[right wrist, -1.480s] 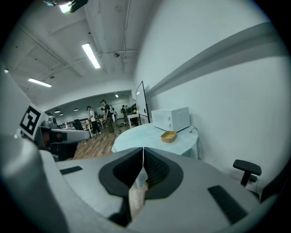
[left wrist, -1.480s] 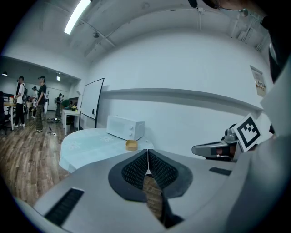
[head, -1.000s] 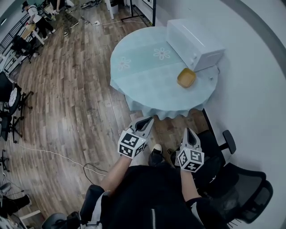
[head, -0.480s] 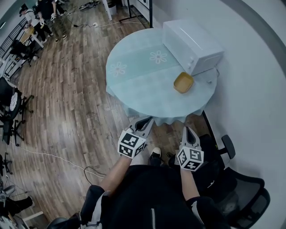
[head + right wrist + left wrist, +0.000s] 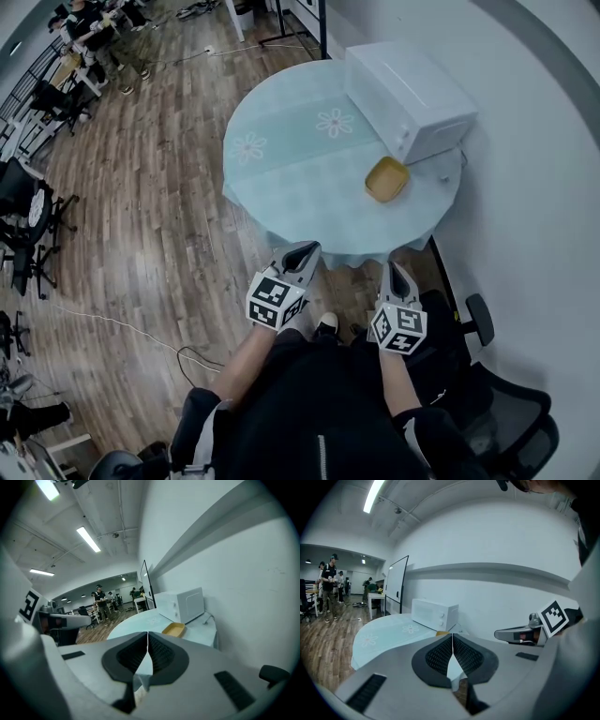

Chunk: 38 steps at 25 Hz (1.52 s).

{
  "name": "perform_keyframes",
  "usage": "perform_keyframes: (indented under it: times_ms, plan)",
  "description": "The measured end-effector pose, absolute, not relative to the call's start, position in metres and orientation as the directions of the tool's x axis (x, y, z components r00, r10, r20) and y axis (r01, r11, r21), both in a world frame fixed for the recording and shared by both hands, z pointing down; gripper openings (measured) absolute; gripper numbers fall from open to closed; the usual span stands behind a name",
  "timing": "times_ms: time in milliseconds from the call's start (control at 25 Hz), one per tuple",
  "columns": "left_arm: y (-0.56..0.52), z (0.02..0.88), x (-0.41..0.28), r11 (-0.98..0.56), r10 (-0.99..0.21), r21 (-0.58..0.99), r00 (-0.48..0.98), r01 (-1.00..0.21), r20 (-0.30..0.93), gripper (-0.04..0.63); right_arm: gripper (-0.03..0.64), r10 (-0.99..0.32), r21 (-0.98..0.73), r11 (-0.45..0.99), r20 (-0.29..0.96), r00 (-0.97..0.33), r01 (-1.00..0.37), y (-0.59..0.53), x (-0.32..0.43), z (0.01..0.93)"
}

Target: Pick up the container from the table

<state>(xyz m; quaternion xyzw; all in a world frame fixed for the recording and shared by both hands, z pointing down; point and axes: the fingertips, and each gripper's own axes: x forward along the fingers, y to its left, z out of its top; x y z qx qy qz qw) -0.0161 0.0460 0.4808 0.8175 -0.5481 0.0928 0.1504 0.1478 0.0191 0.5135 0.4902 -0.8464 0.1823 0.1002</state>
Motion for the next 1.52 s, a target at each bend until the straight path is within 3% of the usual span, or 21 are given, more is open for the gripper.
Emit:
perform_keyframes:
  times_ms: [600,1520]
  plan:
    - [0.014,0.483,-0.005,-0.367,-0.858,0.127,0.388,-0.921,0.335,0.017,0.025,-0.793,-0.225,0.451,0.342,-0.504,-0.863,-0.015,0.155,0.514]
    - [-0.129,0.498,-0.024,-0.546,-0.748,0.2,0.581,-0.813,0.321,0.017,0.025,-0.859,-0.172,0.287,0.389,-0.333,-0.942,-0.121,0.128,0.517]
